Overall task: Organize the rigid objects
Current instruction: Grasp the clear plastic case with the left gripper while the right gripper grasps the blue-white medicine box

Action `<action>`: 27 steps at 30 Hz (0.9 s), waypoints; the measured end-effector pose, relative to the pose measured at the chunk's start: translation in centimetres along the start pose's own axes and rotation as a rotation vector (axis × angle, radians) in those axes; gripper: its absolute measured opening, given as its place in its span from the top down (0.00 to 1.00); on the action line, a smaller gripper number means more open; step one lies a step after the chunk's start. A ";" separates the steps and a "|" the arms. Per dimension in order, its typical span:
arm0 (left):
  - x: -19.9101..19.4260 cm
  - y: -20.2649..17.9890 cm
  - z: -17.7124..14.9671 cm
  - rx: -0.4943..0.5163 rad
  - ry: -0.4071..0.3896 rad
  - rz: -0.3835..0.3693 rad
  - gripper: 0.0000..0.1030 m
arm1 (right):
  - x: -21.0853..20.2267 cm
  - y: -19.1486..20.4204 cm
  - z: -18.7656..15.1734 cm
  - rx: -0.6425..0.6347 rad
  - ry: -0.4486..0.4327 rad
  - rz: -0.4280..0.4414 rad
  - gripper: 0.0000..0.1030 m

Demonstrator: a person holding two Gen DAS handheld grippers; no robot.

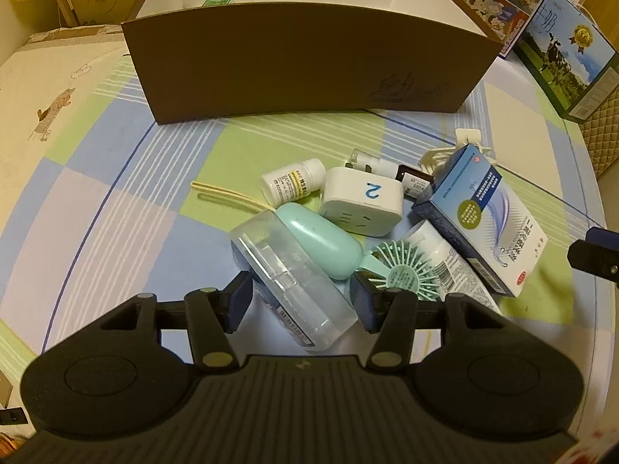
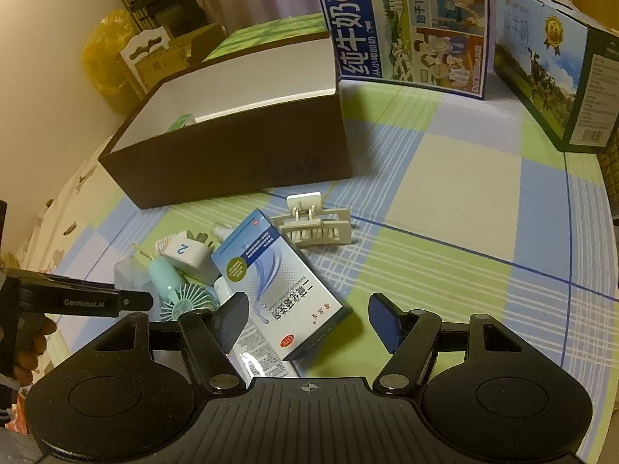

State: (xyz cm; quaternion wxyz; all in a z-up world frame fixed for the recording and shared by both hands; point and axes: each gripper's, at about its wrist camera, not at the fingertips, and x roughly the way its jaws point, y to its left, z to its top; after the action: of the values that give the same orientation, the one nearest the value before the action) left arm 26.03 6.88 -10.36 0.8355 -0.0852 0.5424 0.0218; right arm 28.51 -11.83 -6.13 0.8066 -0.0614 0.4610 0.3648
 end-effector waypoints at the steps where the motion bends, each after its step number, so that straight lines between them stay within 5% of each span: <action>1: 0.1 0.0 0.0 0.003 -0.003 0.002 0.52 | 0.1 0.1 0.0 -0.003 0.002 0.001 0.36; 12: -0.1 1.8 -0.8 0.054 0.008 0.030 0.71 | 1.3 1.0 -0.1 -0.057 0.034 0.006 0.36; 27: 0.1 2.9 -0.8 0.065 0.007 0.021 0.74 | 3.0 2.9 0.2 -0.219 0.064 0.011 0.34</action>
State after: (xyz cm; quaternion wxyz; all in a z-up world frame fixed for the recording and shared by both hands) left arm 24.93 9.63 -11.11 0.8356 -0.0525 0.5466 0.0125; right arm 27.68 -8.06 -7.72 0.7780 -0.1582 0.4442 0.4152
